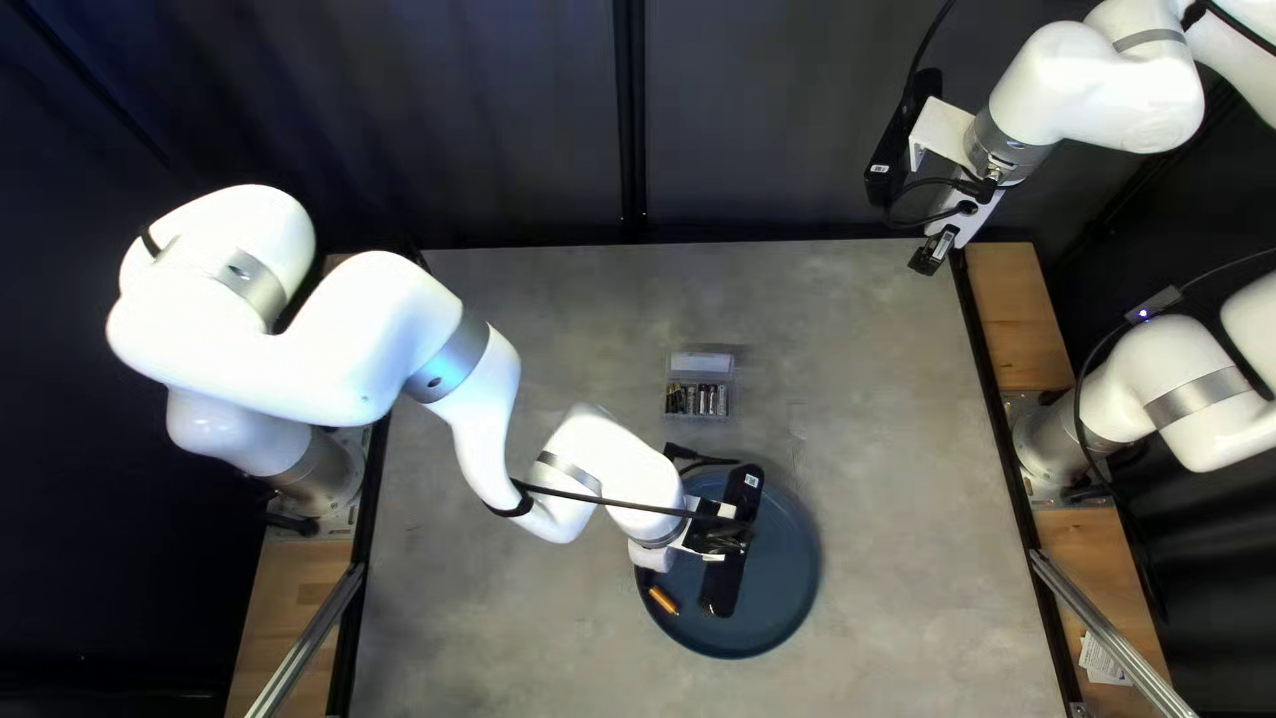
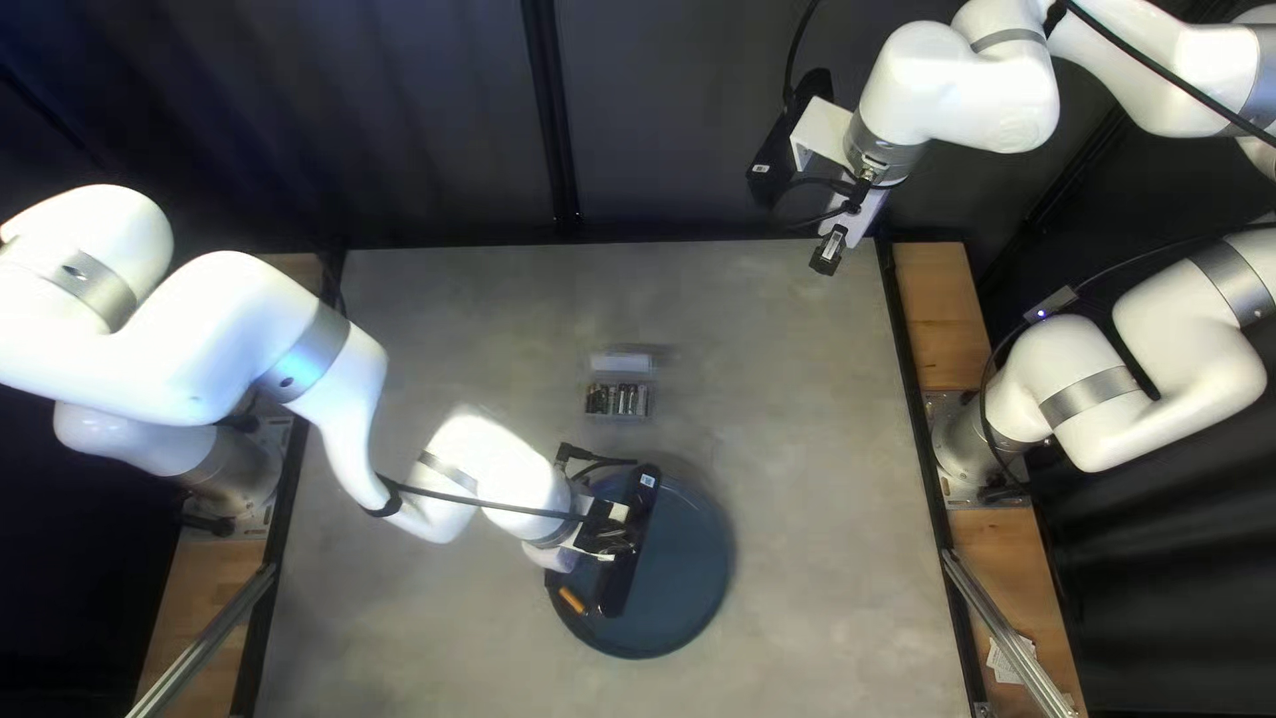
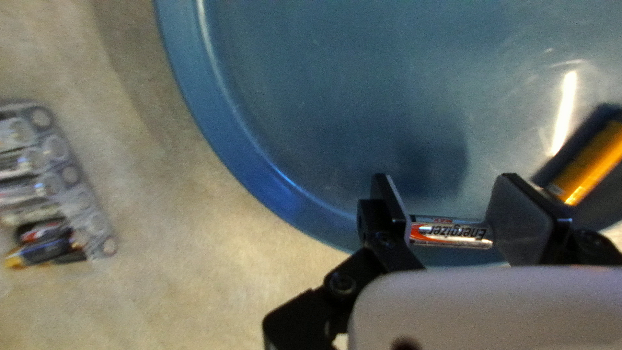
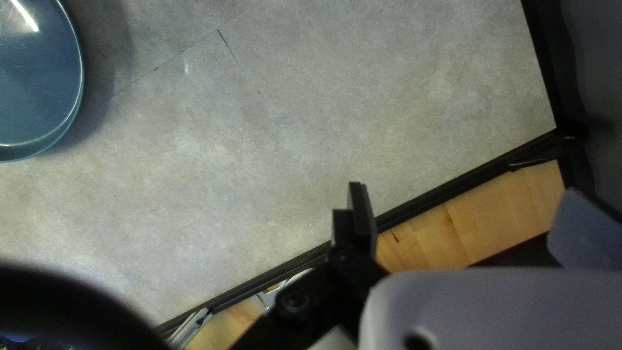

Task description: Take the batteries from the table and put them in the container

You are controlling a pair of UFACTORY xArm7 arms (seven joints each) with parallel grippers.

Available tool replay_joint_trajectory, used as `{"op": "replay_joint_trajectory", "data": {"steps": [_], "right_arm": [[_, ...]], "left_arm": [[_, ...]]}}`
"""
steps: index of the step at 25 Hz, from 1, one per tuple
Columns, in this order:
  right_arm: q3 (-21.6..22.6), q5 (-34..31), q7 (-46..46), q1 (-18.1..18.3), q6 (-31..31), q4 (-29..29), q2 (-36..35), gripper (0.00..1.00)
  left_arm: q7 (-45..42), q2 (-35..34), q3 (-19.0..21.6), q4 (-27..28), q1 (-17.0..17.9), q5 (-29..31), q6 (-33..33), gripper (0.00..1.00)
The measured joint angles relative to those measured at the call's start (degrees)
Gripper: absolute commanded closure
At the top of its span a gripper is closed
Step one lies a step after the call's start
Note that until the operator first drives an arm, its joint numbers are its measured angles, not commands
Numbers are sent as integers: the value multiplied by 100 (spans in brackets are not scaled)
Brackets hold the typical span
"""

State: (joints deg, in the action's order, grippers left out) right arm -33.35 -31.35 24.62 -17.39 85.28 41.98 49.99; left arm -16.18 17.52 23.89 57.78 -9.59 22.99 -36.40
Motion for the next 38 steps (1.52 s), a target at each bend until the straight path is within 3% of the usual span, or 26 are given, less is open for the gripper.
{"op": "replay_joint_trajectory", "data": {"steps": [4,9,18,30,38], "right_arm": [[0,0,0,0,0,0,0,0],[0,0,0,0,0,0,0,0],[0,0,0,0,0,0,0,0],[0,0,0,0,0,0,0,0],[0,0,0,0,0,0,0,0]], "left_arm": [[-771,-223,-347,-101,-44,338,180,100],[-2109,-271,-942,-96,57,1272,466,100],[-2552,-439,-1676,-805,-416,2186,1877,100],[-1737,-310,-1552,-970,-842,1944,2470,100],[-1052,-15,-1215,-609,-1158,1326,2180,100]]}}
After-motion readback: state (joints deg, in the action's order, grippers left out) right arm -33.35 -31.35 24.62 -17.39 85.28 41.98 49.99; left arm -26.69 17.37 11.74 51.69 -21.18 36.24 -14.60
